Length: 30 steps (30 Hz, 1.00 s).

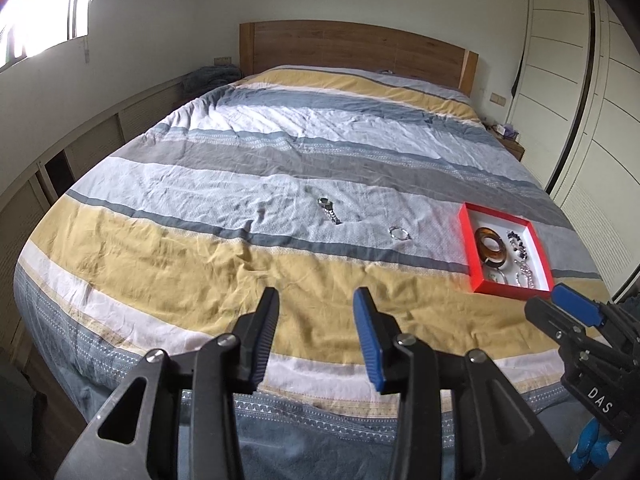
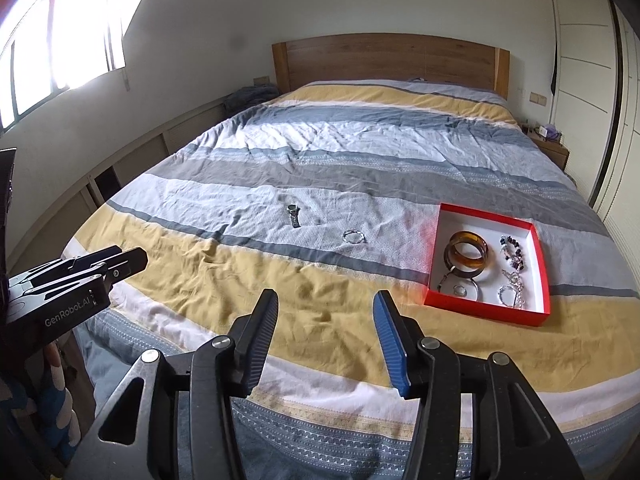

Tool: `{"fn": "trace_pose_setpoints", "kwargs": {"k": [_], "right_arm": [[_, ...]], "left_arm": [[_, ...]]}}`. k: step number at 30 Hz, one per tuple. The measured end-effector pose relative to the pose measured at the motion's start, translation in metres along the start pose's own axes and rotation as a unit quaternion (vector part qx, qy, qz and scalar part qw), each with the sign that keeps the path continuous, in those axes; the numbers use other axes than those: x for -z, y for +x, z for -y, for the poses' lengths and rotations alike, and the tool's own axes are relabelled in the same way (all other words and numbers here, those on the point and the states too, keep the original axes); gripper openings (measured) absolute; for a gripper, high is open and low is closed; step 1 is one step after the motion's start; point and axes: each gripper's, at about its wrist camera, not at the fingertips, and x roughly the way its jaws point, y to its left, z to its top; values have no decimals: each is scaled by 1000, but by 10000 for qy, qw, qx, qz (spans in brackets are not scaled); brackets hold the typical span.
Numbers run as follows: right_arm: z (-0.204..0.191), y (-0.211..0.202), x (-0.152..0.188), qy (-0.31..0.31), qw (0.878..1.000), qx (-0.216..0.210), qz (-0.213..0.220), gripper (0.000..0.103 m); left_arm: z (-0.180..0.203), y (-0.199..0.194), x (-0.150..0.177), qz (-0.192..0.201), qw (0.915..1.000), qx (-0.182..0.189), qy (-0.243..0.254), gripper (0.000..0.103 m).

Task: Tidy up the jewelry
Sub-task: 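Withdraw both tools and approach the watch and twisted hoop, then grasp the watch with the left tool while the right tool grasps the twisted silver hoop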

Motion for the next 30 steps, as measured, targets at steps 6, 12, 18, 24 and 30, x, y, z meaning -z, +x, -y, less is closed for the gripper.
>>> {"fn": "trace_pose_setpoints", "kwargs": {"k": [6,12,18,24,30], "right_arm": [[14,40,-3,135,9995,-10,-268,49],[19,69,-7,96,9991,-24,-409,49],[23,96,-8,66,9984,-61,-551,49],[24,121,-7,27,9975,-114,-697,49],[24,145,-6,14,9962,-194,-846,49]], "left_arm": [[4,39,-4,-278,9996,-46,34,37],[6,72,-8,-495,9987,-119,85,37],[6,100,-10,-670,9975,-196,109,37],[5,127,-9,-860,9959,-235,125,37],[4,155,-9,-1067,9940,-223,113,37]]}}
